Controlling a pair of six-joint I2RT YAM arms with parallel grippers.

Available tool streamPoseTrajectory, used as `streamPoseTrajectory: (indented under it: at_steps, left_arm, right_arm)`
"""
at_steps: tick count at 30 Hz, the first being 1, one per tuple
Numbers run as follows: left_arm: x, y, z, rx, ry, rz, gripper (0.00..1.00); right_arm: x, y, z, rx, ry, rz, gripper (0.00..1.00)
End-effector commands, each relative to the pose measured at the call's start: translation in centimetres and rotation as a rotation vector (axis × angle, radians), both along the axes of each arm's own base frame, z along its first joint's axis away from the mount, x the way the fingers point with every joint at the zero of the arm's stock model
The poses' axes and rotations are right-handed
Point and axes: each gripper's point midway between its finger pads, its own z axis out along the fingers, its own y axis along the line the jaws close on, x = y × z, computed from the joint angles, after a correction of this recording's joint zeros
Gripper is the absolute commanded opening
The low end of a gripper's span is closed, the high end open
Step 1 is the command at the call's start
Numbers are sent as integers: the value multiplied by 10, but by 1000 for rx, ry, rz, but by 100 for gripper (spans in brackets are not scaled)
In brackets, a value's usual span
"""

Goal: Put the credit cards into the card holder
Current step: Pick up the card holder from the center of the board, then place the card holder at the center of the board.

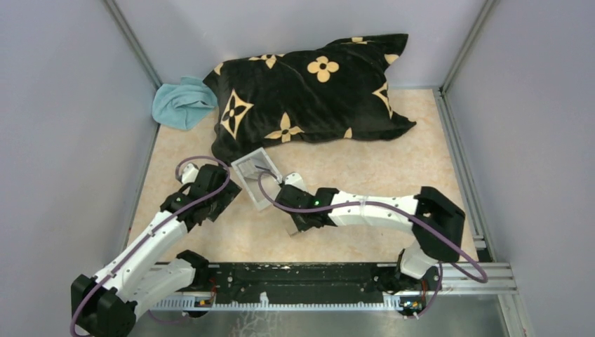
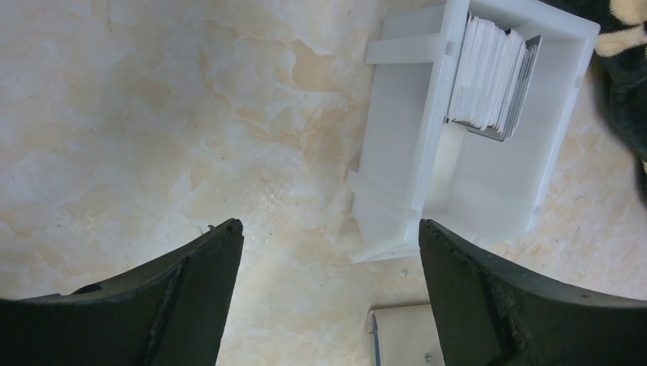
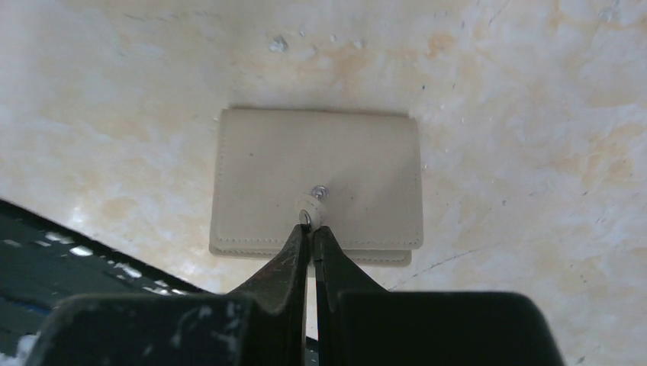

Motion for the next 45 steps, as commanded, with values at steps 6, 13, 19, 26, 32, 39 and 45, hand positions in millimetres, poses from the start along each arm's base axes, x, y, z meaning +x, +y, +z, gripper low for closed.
streamPoseTrajectory:
  at_steps: [6,13,19,26,32,39,45]
  left_arm:
    - [2,-17,17,-46,-61,-87,90]
    - [8,-30,31,-58,-95,-152,88]
    - [15,-34,36,-46,-110,-159,88]
    - [25,-46,30,-40,-100,-192,87]
    - [27,-55,21,-21,-87,-216,87]
    - [27,-59,14,-3,-76,-224,87]
    - [31,-63,16,3,-93,-232,87]
  right_arm:
    - [15,31,74,270,-129,144,0]
    - [32,24,95,315,-172,161,0]
    - [69,6,99,279,-228,104,0]
    - [125,-25,91,222,-271,18,0]
    - [161,-53,76,160,-297,-25,0]
    - [182,-80,61,82,-306,-79,3]
    - [173,-98,54,27,-281,-150,14]
